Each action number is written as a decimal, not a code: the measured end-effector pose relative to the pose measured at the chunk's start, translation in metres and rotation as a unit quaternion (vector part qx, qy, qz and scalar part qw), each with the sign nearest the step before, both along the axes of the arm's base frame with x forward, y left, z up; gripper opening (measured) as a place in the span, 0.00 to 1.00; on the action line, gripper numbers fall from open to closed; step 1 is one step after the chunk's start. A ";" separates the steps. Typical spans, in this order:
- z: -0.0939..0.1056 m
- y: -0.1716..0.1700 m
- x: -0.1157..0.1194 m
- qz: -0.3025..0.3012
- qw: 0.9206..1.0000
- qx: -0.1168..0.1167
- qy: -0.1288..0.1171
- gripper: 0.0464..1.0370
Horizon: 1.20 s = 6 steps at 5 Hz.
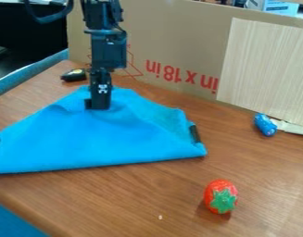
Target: Fold the cloth from bottom right to top left
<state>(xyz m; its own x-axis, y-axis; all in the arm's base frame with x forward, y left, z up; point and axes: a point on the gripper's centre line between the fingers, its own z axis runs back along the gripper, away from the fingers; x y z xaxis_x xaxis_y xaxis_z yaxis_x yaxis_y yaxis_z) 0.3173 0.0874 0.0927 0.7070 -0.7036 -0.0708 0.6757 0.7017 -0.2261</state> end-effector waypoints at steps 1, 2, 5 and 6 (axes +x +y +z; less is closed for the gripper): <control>0.000 0.011 0.020 0.017 1.000 -0.010 0.009 0.03; 0.000 0.026 0.047 0.033 0.999 -0.015 0.014 0.03; -0.016 0.057 0.092 0.030 0.999 -0.031 0.023 0.03; -0.013 0.060 0.099 0.030 0.999 -0.031 0.017 0.05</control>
<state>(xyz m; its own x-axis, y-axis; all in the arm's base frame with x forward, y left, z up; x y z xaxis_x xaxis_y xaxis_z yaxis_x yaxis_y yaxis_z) 0.4160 0.1478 0.0796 0.7459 -0.6640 -0.0529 0.6243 0.7246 -0.2918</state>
